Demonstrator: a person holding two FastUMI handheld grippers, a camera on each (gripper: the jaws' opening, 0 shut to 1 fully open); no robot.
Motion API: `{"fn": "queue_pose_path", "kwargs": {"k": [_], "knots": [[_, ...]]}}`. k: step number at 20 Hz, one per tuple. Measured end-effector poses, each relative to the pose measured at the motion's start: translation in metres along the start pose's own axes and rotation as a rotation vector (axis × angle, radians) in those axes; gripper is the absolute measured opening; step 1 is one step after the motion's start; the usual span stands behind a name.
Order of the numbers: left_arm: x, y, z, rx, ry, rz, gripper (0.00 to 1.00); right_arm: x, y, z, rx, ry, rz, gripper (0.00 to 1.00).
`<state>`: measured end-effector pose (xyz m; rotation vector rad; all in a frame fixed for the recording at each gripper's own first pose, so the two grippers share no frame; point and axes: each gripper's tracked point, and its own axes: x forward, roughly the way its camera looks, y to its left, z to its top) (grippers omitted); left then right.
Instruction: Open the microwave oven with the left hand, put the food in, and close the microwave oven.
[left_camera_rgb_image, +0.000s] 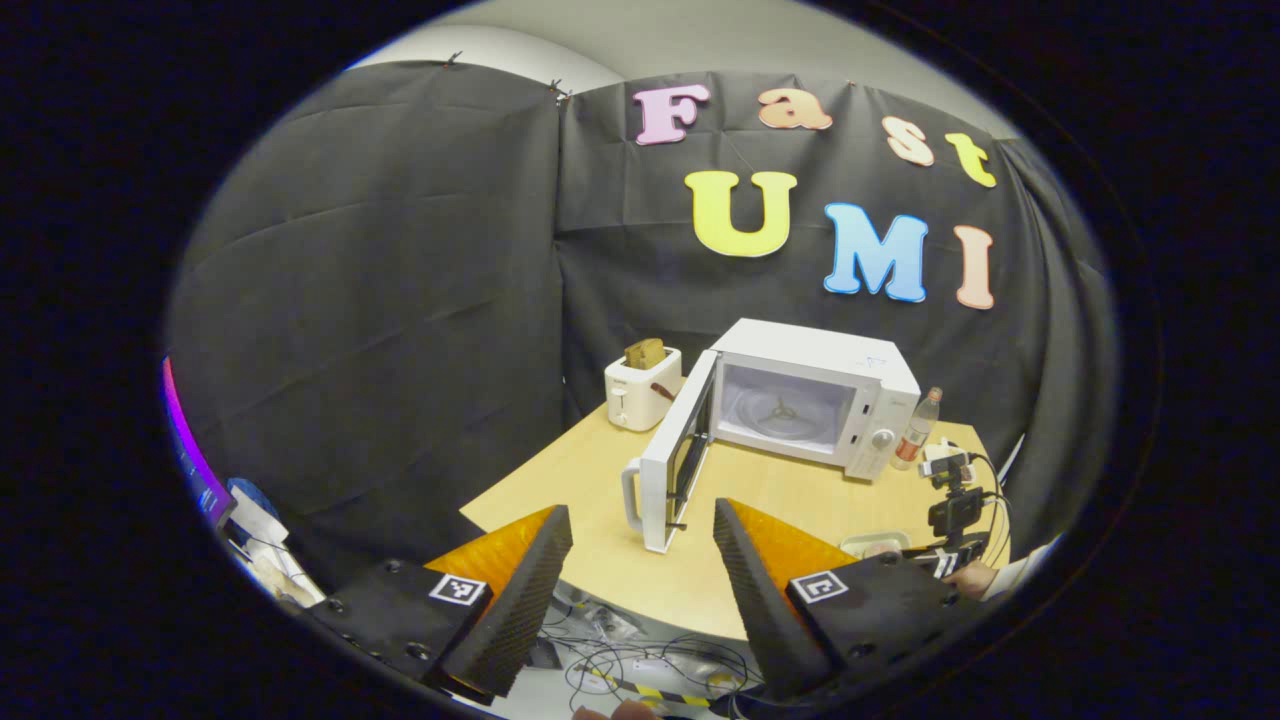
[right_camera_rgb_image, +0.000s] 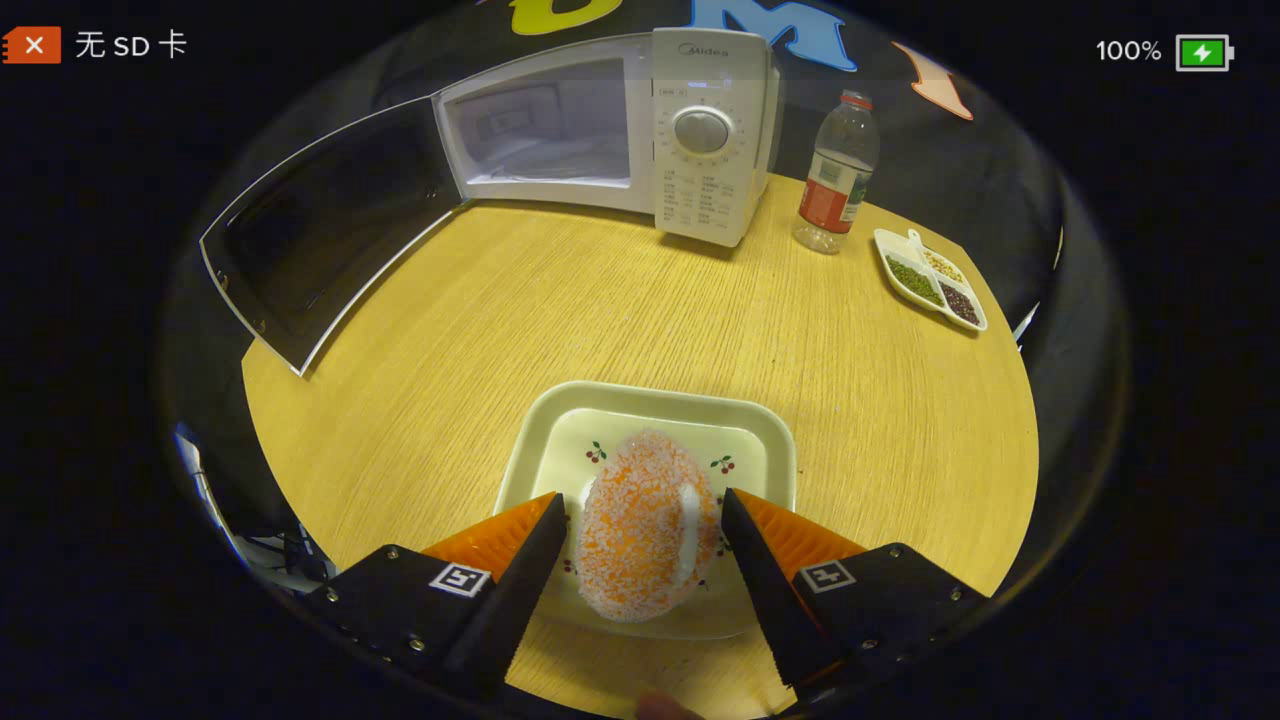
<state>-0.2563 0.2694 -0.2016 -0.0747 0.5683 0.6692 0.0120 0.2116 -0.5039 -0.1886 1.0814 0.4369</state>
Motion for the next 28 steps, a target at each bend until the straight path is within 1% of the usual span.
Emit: {"fn": "queue_pose_path", "kwargs": {"k": [1, 2, 3, 4, 5, 6, 8, 9, 11, 14, 16, 17, 18, 19, 21, 22, 23, 24, 27, 28], "knots": [[-0.005, -0.002, 0.0, 0.006, -0.004, 0.004, 0.96, -0.001, 0.001, 0.002, -0.012, -0.024, -0.003, 0.94], [-0.008, -0.004, 0.0, 0.009, -0.01, 0.004, 0.96, 0.001, 0.001, 0.002, -0.032, -0.02, 0.0, 0.93], [-0.012, -0.006, -0.001, 0.005, -0.014, -0.002, 0.96, -0.001, 0.001, 0.002, -0.031, -0.029, -0.001, 0.85], [-0.013, -0.008, 0.0, -0.004, -0.02, -0.015, 0.94, 0.001, 0.001, -0.001, -0.022, -0.013, 0.003, 0.8], [-0.016, -0.009, 0.002, -0.014, -0.032, -0.03, 0.95, -0.001, 0.002, 0.0, 0.004, -0.009, 0.002, 0.78], [-0.018, -0.006, 0.005, -0.019, -0.047, -0.039, 0.94, 0.001, 0.002, 0.0, 0.016, -0.001, -0.002, 0.74], [-0.027, 0.009, 0.014, -0.027, -0.09, -0.041, 0.95, 0.0, 0.0, 0.002, 0.027, 0.001, -0.028, 0.74], [-0.035, 0.019, 0.018, -0.034, -0.113, -0.04, 0.94, 0.0, 0.001, 0.003, 0.045, 0.012, -0.043, 0.65], [-0.047, 0.042, 0.018, -0.054, -0.144, -0.042, 0.97, -0.009, 0.004, 0.008, 0.101, 0.012, -0.061, 0.65], [-0.06, 0.077, 0.014, -0.08, -0.183, -0.06, 0.96, -0.036, 0.015, 0.032, 0.152, -0.048, -0.086, 0.65], [-0.066, 0.091, 0.013, -0.087, -0.211, -0.097, 0.94, -0.058, 0.033, 0.052, 0.167, -0.102, -0.074, 0.65], [-0.065, 0.093, 0.014, -0.086, -0.231, -0.125, 0.96, -0.068, 0.041, 0.062, 0.17, -0.134, -0.071, 0.65], [-0.065, 0.095, 0.015, -0.083, -0.241, -0.152, 0.94, -0.078, 0.051, 0.071, 0.171, -0.159, -0.066, 0.65], [-0.064, 0.097, 0.011, -0.079, -0.236, -0.172, 0.94, -0.087, 0.062, 0.077, 0.171, -0.177, -0.058, 0.65], [-0.062, 0.102, 0.012, -0.078, -0.243, -0.193, 0.94, -0.1, 0.08, 0.097, 0.174, -0.218, -0.038, 0.65], [-0.061, 0.105, 0.015, -0.081, -0.253, -0.195, 0.96, -0.103, 0.087, 0.109, 0.179, -0.239, -0.031, 0.65], [-0.059, 0.108, 0.016, -0.087, -0.262, -0.19, 0.93, -0.104, 0.096, 0.12, 0.185, -0.257, -0.017, 0.65], [-0.057, 0.112, 0.017, -0.096, -0.26, -0.181, 0.93, -0.104, 0.105, 0.132, 0.195, -0.269, -0.001, 0.65], [-0.051, 0.115, 0.012, -0.143, -0.228, -0.174, 0.94, -0.092, 0.124, 0.167, 0.235, -0.308, 0.032, 0.65], [-0.049, 0.117, 0.009, -0.141, -0.213, -0.168, 0.94, -0.086, 0.128, 0.178, 0.251, -0.315, 0.041, 0.64]]}}
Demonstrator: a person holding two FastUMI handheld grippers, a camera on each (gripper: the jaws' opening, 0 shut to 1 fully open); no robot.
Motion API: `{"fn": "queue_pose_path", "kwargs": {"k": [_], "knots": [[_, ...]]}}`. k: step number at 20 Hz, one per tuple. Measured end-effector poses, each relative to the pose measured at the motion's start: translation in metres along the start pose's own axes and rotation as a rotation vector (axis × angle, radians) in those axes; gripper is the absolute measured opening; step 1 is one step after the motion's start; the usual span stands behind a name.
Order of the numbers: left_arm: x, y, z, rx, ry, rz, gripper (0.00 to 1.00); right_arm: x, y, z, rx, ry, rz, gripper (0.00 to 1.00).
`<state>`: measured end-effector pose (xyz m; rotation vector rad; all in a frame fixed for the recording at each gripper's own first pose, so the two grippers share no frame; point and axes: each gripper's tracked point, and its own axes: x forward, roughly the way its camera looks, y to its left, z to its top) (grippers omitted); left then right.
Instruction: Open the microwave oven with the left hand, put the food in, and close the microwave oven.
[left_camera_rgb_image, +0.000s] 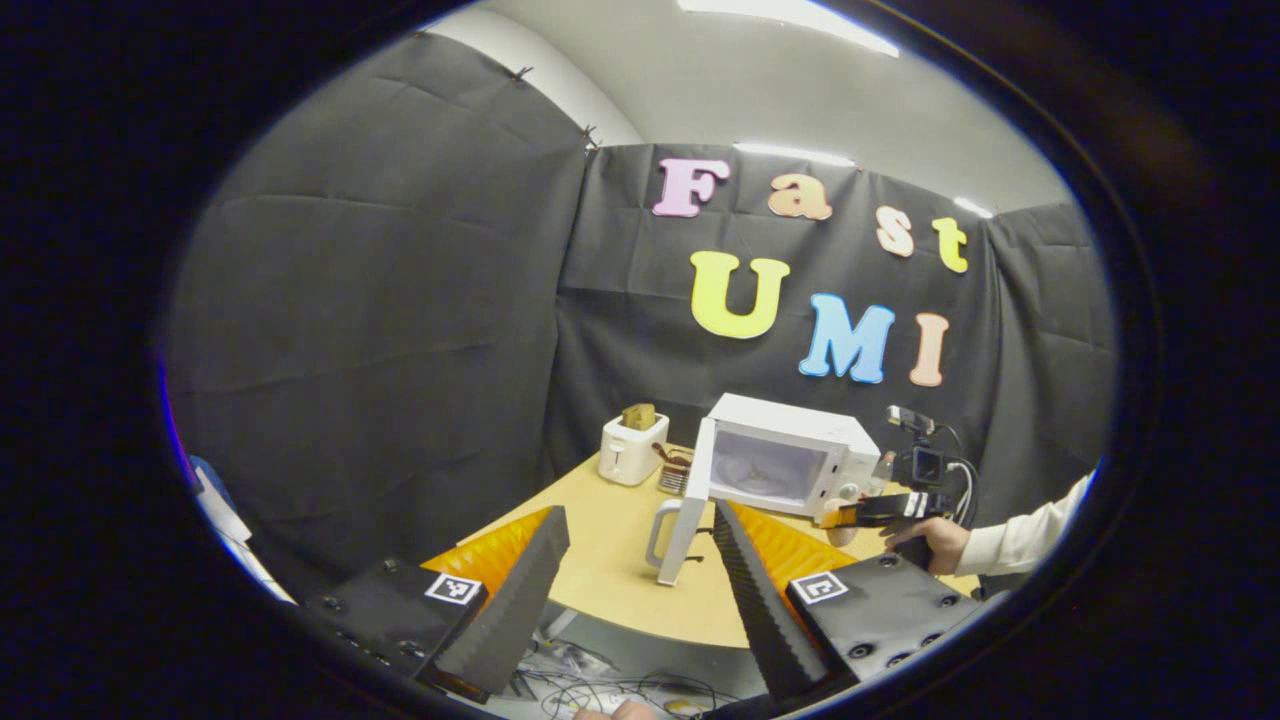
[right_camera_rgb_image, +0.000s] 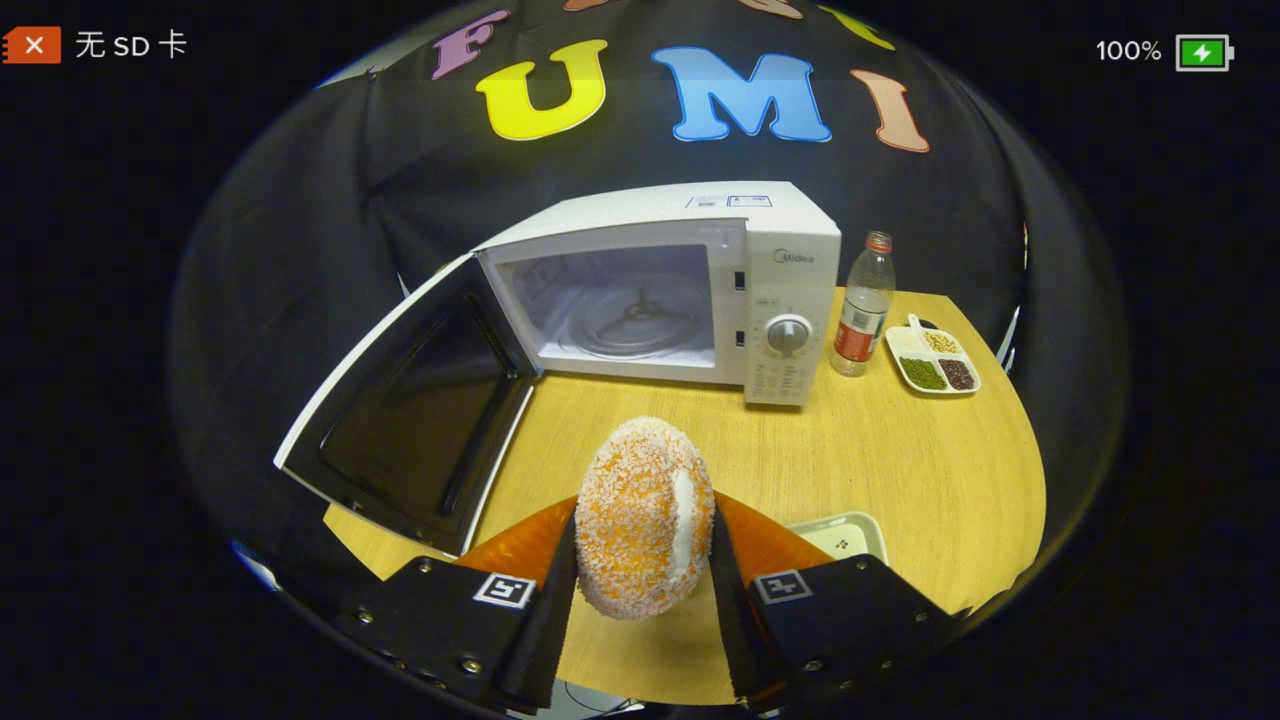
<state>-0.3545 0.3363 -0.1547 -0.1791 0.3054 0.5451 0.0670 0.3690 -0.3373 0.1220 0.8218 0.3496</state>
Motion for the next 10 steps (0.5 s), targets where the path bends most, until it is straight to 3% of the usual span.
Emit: {"fn": "queue_pose_path", "kwargs": {"k": [3, 4, 6, 8, 10], "knots": [[0.013, 0.011, -0.006, 0.045, 0.041, 0.072, 1.0, 0.032, 0.014, 0.015, 0.039, -0.008, 0.031, 0.65], [0.017, 0.015, -0.005, 0.042, 0.056, 0.099, 0.98, 0.042, 0.014, 0.021, 0.046, -0.012, 0.027, 0.65], [0.026, 0.009, -0.003, 0.002, 0.072, 0.129, 0.93, 0.066, 0.018, 0.033, 0.079, -0.036, 0.04, 0.64], [0.039, 0.005, -0.007, -0.031, 0.106, 0.172, 0.99, 0.087, 0.025, 0.044, 0.118, -0.041, 0.06, 0.65], [0.049, 0.003, -0.009, -0.042, 0.137, 0.224, 0.97, 0.112, 0.026, 0.057, 0.114, -0.073, 0.063, 0.65]]}}
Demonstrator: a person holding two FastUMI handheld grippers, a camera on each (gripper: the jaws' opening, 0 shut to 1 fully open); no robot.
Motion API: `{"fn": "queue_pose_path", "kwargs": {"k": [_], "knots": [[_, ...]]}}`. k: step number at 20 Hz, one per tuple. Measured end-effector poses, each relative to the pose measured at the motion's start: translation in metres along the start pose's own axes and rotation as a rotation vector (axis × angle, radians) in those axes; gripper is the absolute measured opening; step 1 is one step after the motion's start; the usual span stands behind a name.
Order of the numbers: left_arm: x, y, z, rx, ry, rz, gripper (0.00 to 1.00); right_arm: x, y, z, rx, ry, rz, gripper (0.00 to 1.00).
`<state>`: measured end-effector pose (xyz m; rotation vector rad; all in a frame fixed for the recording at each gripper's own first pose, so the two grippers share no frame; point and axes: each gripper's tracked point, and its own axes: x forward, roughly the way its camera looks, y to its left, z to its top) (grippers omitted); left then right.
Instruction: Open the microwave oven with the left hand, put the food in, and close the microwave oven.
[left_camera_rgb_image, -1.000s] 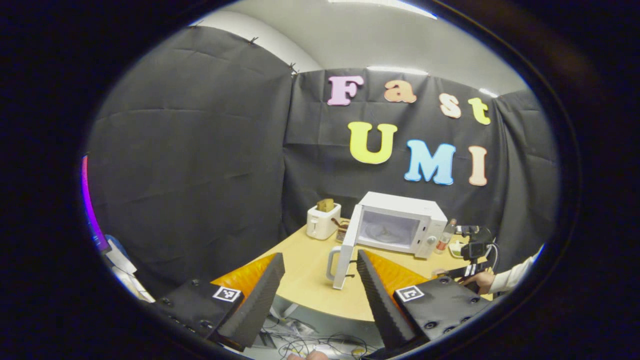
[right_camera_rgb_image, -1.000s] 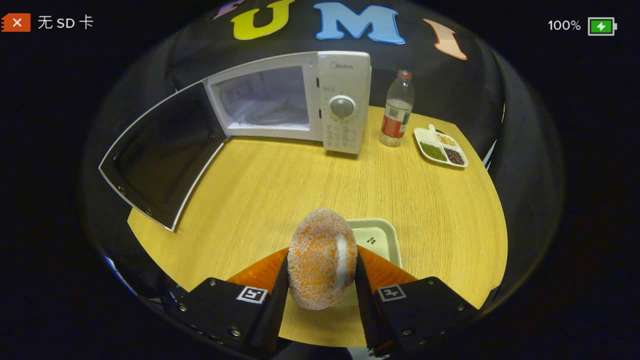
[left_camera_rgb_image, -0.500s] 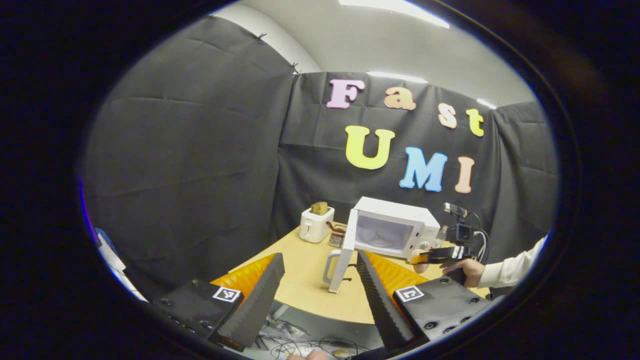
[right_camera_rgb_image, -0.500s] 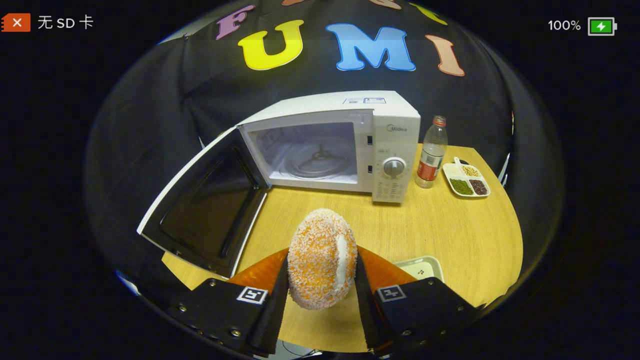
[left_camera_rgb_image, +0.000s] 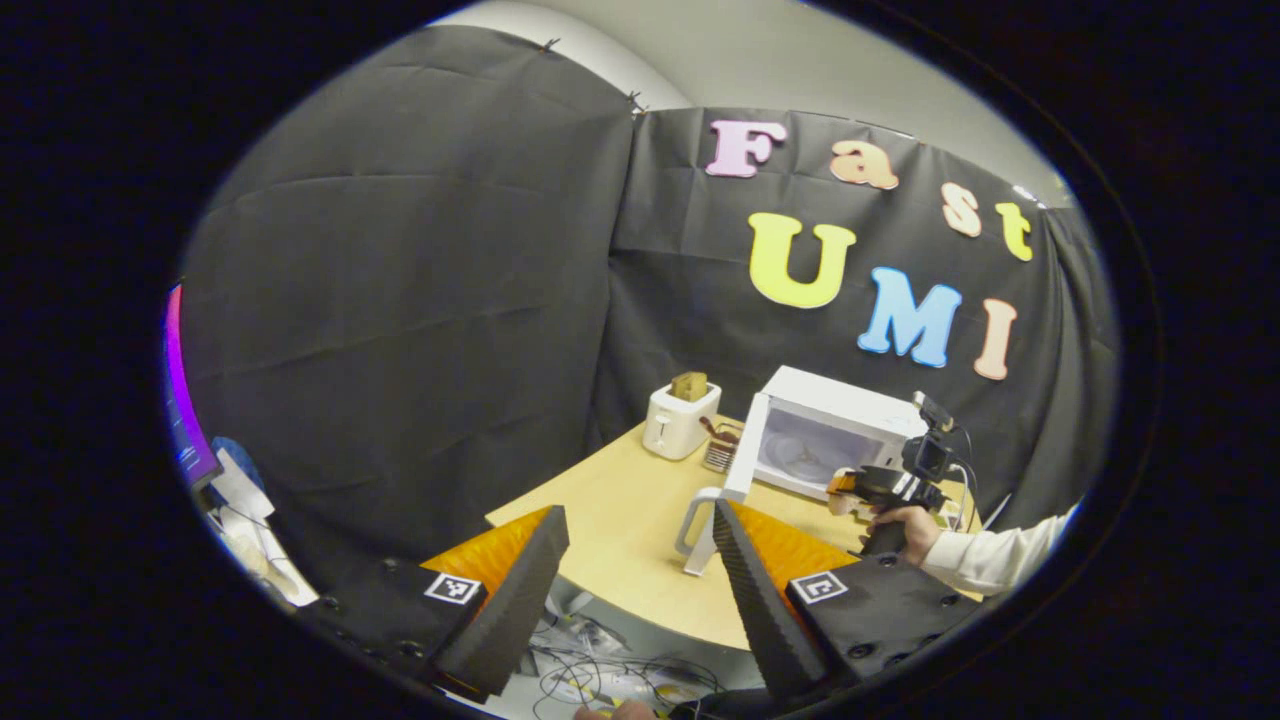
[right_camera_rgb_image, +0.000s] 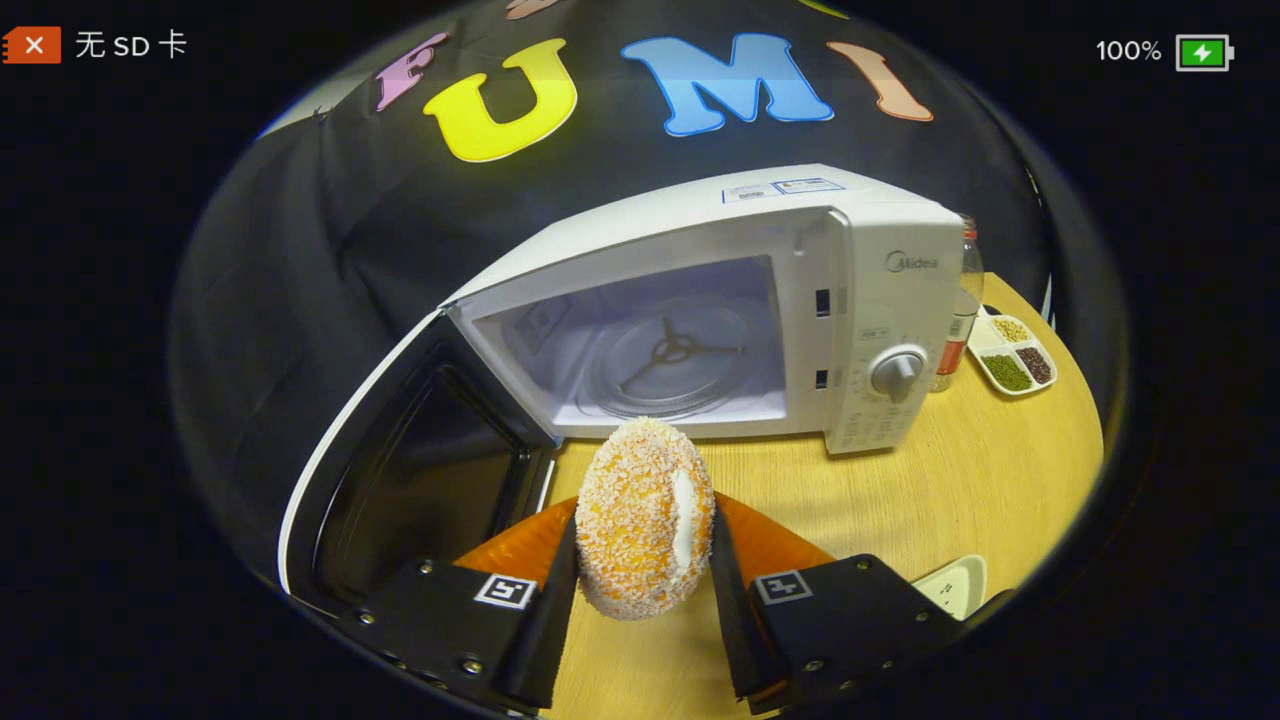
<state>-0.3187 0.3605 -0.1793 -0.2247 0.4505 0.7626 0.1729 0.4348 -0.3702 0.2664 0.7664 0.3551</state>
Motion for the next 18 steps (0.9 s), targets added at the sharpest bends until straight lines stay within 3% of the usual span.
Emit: {"fn": "queue_pose_path", "kwargs": {"k": [2, 4, 5, 8, 10, 12, 13, 15, 17, 18], "knots": [[0.002, -0.001, 0.001, 0.007, 0.02, 0.051, 0.93, 0.025, 0.006, 0.006, 0.01, -0.021, 0.013, 0.65], [0.007, -0.003, -0.008, 0.025, 0.064, 0.097, 1.0, 0.052, 0.003, 0.008, 0.021, -0.03, -0.007, 0.64], [0.004, -0.003, -0.015, 0.036, 0.084, 0.119, 0.93, 0.061, 0.002, 0.007, 0.022, -0.036, -0.014, 0.65], [0.0, -0.007, -0.022, 0.057, 0.126, 0.17, 0.97, 0.092, 0.003, 0.011, 0.04, -0.047, -0.015, 0.65], [-0.006, -0.013, -0.03, 0.069, 0.153, 0.188, 0.94, 0.111, 0.003, 0.016, 0.073, -0.058, -0.018, 0.64], [-0.008, -0.014, -0.036, 0.096, 0.177, 0.206, 0.96, 0.124, -0.001, 0.024, 0.11, -0.087, -0.037, 0.62], [-0.007, -0.015, -0.036, 0.105, 0.183, 0.213, 0.94, 0.128, -0.001, 0.03, 0.123, -0.112, -0.043, 0.65], [-0.005, -0.02, -0.038, 0.111, 0.193, 0.217, 0.99, 0.137, 0.003, 0.039, 0.123, -0.148, -0.044, 0.7], [-0.001, -0.023, -0.044, 0.113, 0.214, 0.222, 0.95, 0.146, 0.003, 0.047, 0.133, -0.18, -0.045, 0.7], [0.001, -0.023, -0.046, 0.114, 0.226, 0.224, 0.98, 0.15, 0.001, 0.053, 0.147, -0.202, -0.046, 0.7]]}}
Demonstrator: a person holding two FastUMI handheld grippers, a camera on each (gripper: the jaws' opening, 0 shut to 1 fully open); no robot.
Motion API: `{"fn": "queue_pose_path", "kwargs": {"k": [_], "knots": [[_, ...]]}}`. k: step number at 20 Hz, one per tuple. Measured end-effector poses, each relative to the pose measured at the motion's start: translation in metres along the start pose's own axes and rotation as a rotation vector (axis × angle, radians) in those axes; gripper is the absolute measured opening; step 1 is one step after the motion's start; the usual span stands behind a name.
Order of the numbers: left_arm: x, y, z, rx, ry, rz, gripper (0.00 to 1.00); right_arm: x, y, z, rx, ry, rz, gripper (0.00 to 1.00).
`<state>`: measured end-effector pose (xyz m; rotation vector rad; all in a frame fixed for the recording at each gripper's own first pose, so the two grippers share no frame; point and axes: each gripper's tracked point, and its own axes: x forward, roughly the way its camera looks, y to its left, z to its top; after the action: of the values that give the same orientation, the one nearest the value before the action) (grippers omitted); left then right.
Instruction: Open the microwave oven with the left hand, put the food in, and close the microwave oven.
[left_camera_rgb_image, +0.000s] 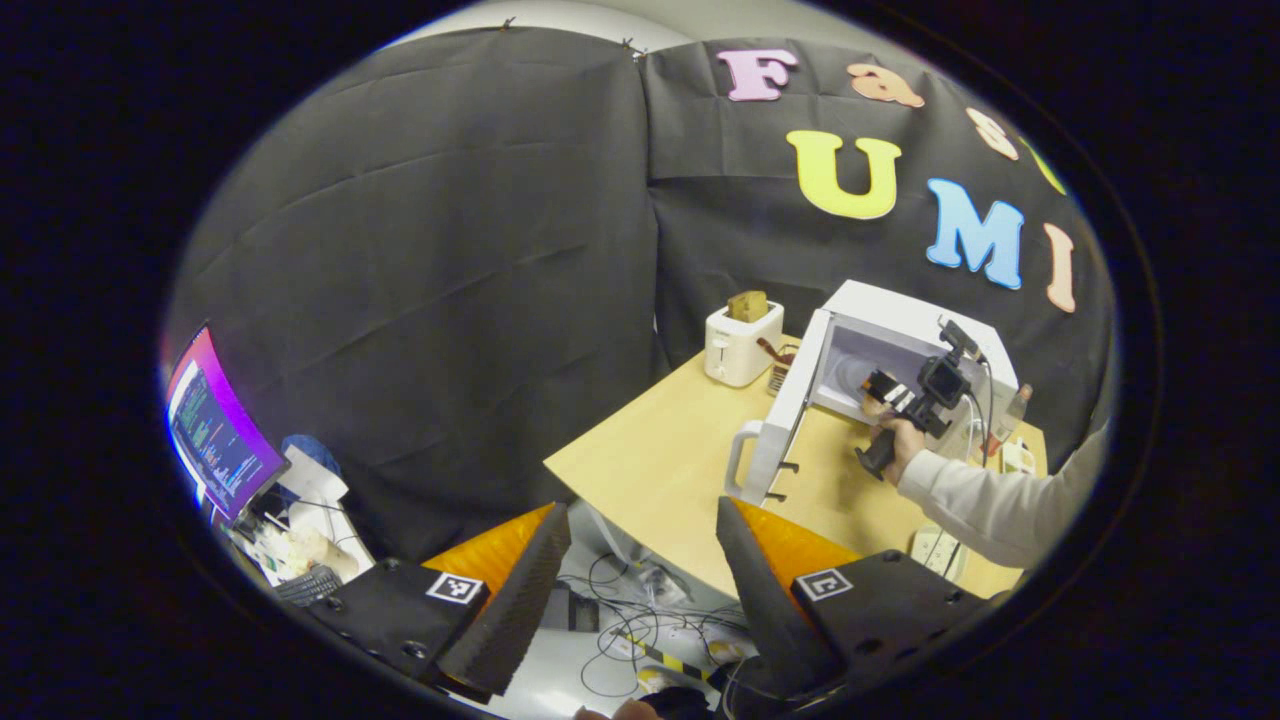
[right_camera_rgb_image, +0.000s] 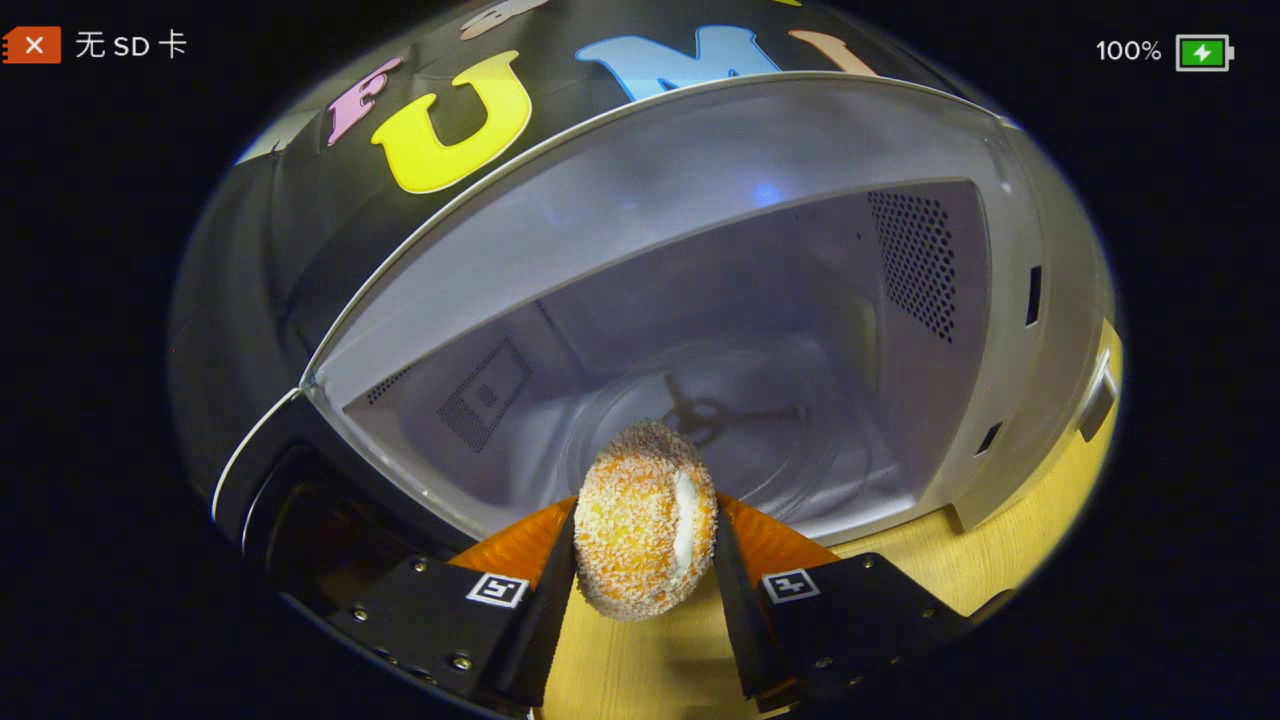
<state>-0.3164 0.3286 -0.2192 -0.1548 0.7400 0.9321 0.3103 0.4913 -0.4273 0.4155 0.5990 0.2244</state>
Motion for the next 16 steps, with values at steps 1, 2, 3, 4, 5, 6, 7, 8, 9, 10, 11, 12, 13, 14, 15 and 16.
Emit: {"fn": "queue_pose_path", "kwargs": {"k": [1, 2, 3, 4, 5, 6, 7, 8, 9, 10, 11, 12, 13, 14, 15, 16], "knots": [[0.001, -0.002, -0.002, 0.007, 0.009, 0.001, 0.97, 0.006, -0.001, 0.004, 0.024, -0.025, 0.003, 0.7], [0.001, -0.003, -0.003, 0.019, 0.019, 0.003, 0.99, 0.012, -0.003, 0.007, 0.068, -0.038, -0.001, 0.7], [0.0, -0.002, -0.005, 0.033, 0.026, 0.007, 0.96, 0.02, -0.013, 0.009, 0.083, -0.047, -0.026, 0.7], [0.001, -0.003, -0.004, 0.043, 0.033, 0.007, 0.98, 0.029, -0.019, 0.009, 0.088, -0.069, -0.033, 0.7], [0.002, -0.005, -0.004, 0.05, 0.039, 0.007, 0.98, 0.024, -0.012, 0.01, 0.097, -0.076, -0.03, 0.7], [0.003, -0.007, -0.005, 0.053, 0.045, 0.005, 0.98, 0.025, -0.01, 0.012, 0.104, -0.089, -0.039, 0.7], [0.003, -0.009, -0.008, 0.056, 0.053, 0.0, 0.98, 0.031, -0.009, 0.013, 0.106, -0.109, -0.05, 0.7], [0.005, -0.012, -0.01, 0.059, 0.06, -0.003, 0.96, 0.038, -0.013, 0.016, 0.097, -0.13, -0.075, 0.7], [0.008, -0.014, -0.012, 0.063, 0.066, -0.005, 0.98, 0.041, -0.019, 0.017, 0.088, -0.148, -0.098, 0.7], [0.009, -0.015, -0.012, 0.068, 0.07, -0.005, 0.98, 0.045, -0.025, 0.02, 0.077, -0.166, -0.117, 0.69], [0.01, -0.015, -0.012, 0.074, 0.073, -0.002, 0.98, 0.048, -0.029, 0.021, 0.064, -0.179, -0.133, 0.69], [0.01, -0.013, -0.013, 0.077, 0.075, 0.001, 0.96, 0.049, -0.033, 0.021, 0.053, -0.184, -0.149, 0.69], [0.012, -0.012, -0.013, 0.075, 0.078, 0.004, 0.96, 0.051, -0.037, 0.022, 0.035, -0.194, -0.155, 0.75], [0.011, -0.01, -0.014, 0.067, 0.08, 0.004, 0.98, 0.054, -0.04, 0.023, 0.016, -0.201, -0.155, 0.77], [0.012, -0.009, -0.014, 0.055, 0.08, 0.003, 0.99, 0.055, -0.039, 0.022, -0.007, -0.205, -0.155, 0.8], [0.013, -0.009, -0.016, 0.04, 0.084, 0.0, 0.99, 0.055, -0.038, 0.023, -0.025, -0.209, -0.144, 0.8]]}}
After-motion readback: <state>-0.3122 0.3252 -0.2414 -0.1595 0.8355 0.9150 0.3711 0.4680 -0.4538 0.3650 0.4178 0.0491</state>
